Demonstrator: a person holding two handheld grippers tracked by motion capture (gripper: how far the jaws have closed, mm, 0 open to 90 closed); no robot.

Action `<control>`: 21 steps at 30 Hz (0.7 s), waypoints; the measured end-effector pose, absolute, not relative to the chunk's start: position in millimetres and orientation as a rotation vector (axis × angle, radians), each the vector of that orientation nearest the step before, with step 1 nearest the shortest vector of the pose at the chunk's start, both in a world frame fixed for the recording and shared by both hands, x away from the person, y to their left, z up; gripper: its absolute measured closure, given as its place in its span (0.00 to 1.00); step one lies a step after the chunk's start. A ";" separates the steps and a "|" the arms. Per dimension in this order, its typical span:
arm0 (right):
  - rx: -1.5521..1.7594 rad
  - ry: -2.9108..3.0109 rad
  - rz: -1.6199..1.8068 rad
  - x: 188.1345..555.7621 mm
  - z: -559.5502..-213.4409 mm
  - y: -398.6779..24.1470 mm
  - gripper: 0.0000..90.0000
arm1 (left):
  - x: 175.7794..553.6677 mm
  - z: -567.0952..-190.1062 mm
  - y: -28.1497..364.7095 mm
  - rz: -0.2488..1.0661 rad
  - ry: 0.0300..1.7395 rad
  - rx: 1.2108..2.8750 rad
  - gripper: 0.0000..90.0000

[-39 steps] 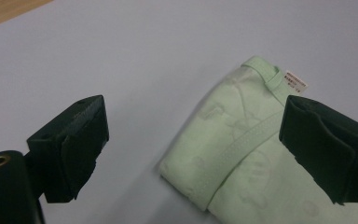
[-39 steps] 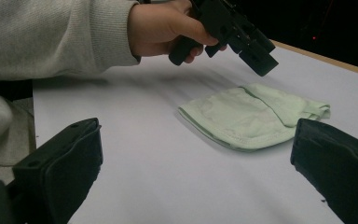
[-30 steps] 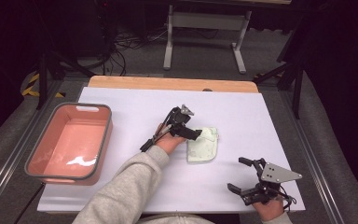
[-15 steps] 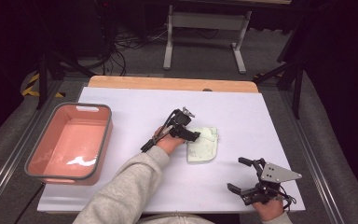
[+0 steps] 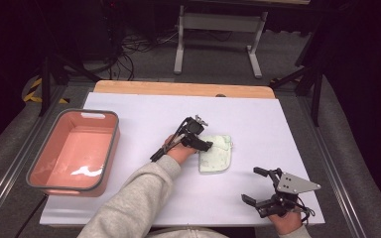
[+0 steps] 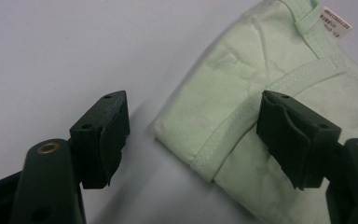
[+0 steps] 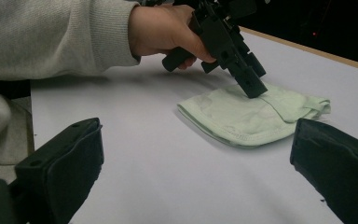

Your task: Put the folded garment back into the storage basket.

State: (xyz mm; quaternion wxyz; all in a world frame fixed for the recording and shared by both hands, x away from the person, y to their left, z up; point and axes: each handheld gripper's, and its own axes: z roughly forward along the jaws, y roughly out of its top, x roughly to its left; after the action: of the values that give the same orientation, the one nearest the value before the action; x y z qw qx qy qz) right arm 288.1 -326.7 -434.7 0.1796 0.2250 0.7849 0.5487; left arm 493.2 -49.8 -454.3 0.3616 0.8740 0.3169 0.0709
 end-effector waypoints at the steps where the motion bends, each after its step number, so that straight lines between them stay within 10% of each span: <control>1: 0.637 2.218 1.551 288.0 -434.8 -326.7 0.03 | 492.9 -454.1 -50.0 0.181 0.816 2.252 0.30; 21: 0.636 2.221 1.562 288.2 -434.8 -326.9 0.03 | 484.9 -449.1 -55.6 0.061 0.779 2.260 0.82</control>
State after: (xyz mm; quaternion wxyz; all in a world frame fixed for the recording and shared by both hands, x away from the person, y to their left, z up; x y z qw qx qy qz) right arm 288.2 -326.9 -434.8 0.1757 0.2244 0.7840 0.5514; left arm 484.9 -55.6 -449.1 0.3663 0.8794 0.3032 0.0236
